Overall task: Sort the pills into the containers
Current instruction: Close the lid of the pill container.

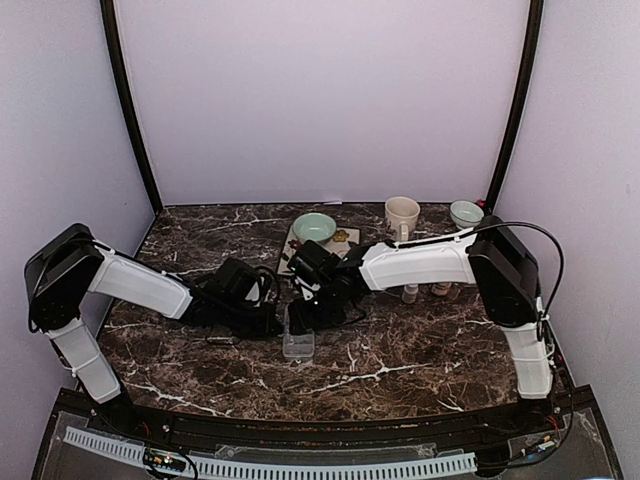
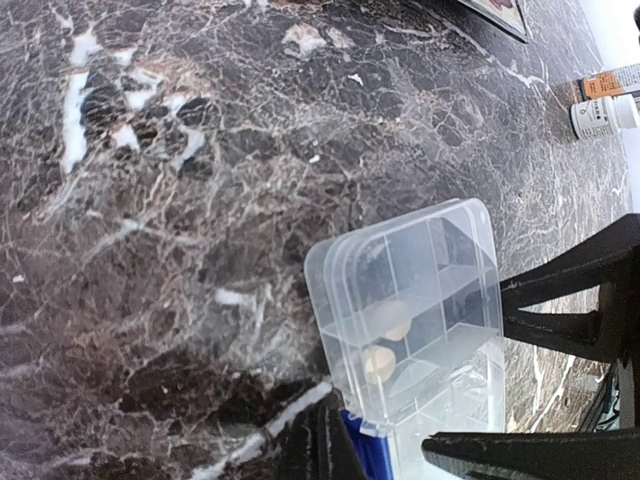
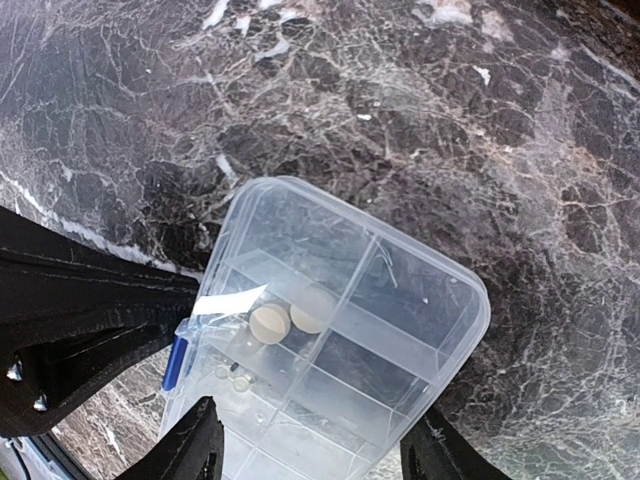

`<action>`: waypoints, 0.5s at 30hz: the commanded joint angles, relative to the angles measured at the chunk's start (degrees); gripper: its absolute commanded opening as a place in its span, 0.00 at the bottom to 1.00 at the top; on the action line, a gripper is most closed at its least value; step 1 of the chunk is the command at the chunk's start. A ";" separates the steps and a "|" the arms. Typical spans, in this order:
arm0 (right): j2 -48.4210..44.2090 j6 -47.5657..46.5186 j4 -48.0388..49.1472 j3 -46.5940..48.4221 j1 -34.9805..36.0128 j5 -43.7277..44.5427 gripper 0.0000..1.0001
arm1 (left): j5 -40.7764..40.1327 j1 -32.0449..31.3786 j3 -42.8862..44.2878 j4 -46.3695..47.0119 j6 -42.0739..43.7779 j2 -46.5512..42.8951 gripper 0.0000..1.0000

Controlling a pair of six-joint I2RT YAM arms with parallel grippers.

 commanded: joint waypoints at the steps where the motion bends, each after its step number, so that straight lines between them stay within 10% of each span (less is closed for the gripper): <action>1: 6.88 -2.37 -5.02 -1.06 1.47 -1.30 0.59 | 6.71 -1.57 3.41 3.60 1.56 2.81 0.00; 15: 8.54 -2.96 -6.29 0.55 1.67 -3.08 0.59 | 12.08 -6.34 7.76 0.08 3.10 6.87 0.00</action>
